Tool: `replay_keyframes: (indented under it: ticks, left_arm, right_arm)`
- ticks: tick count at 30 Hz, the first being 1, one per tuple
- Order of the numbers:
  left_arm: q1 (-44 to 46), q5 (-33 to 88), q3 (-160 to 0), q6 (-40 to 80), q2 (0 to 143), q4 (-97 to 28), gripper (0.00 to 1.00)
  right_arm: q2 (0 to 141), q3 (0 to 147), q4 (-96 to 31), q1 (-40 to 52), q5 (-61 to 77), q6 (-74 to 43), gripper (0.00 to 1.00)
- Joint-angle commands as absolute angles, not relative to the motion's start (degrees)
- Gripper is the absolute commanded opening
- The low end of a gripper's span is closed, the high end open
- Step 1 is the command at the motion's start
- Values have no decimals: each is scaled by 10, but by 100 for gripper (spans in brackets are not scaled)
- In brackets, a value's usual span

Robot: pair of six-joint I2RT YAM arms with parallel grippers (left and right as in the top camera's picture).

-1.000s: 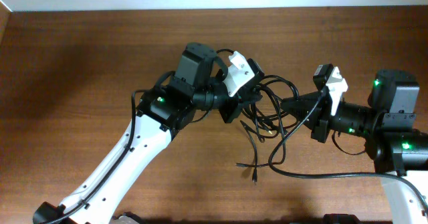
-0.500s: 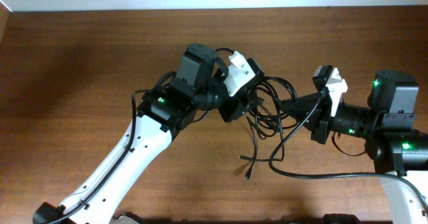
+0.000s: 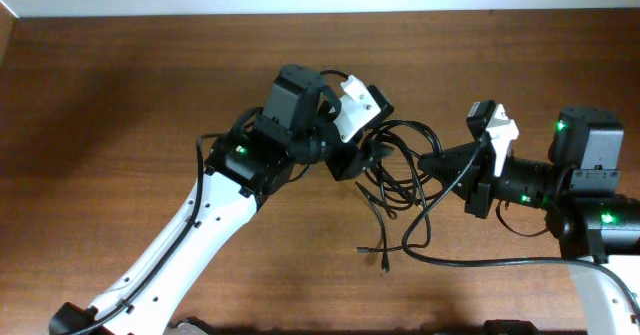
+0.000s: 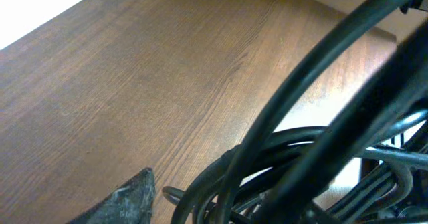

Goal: Untangle cables

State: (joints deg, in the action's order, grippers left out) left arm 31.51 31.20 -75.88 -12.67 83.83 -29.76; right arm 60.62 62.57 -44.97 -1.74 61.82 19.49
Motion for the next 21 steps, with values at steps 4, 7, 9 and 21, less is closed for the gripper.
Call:
replay_keyframes:
  ticks: [4,7,9,21]
  left_arm:
    - [313,306,-768,-129,826,-296,9]
    - [313,306,-768,-129,826,-296,0]
    - [313,306,-768,-129,826,-296,0]
    - [313,308,-768,-85,826,-283,0]
  right_arm:
    - [605,633,-448,-19,654,190,4]
    - [605,633,-448,-19,653,190,4]
    - [605,633,-448,-19,653,190,4]
    - [606,633,-493,-19,535,190,73]
